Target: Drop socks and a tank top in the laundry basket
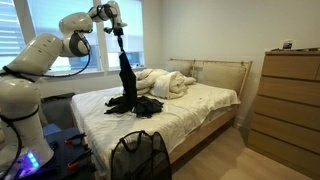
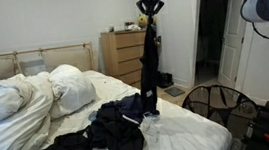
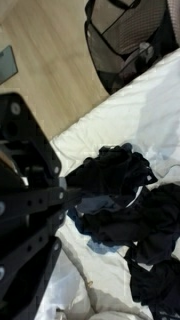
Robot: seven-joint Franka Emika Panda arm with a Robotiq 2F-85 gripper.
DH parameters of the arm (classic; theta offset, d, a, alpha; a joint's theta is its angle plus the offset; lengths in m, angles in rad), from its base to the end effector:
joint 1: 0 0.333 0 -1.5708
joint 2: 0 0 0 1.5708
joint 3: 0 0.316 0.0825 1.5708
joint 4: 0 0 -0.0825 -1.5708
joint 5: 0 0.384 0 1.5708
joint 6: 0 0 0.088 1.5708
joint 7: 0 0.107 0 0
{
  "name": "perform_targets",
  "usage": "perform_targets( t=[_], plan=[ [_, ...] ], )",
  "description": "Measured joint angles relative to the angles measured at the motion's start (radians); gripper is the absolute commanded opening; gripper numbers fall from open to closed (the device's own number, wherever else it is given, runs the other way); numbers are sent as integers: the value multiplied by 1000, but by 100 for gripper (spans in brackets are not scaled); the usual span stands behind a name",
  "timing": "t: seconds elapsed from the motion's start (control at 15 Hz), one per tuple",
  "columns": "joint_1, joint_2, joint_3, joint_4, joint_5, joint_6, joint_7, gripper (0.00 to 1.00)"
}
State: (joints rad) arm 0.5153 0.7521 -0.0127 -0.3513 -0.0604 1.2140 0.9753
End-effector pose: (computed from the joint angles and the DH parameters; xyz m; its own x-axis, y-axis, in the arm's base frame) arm 0.5981 0.3256 0.6577 0.8736 -0.4731 0.1141 -0.4697 -0.8810 -0.0569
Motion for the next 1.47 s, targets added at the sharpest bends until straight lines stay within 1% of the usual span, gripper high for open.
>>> perform_targets(
  t=[0.33, 0.6, 0.93, 1.2, 1.47],
  plan=[
    [-50, -62, 0, 0, 5, -216, 184, 0],
    [-119, -97, 4, -1, 47, -352, 301, 0],
    [-247, -119, 11, -2, 124, -462, 387, 0],
    [-359, -128, 13, -4, 169, -509, 409, 0],
    [-471, -137, 17, -13, 241, -574, 443, 0]
  ],
)
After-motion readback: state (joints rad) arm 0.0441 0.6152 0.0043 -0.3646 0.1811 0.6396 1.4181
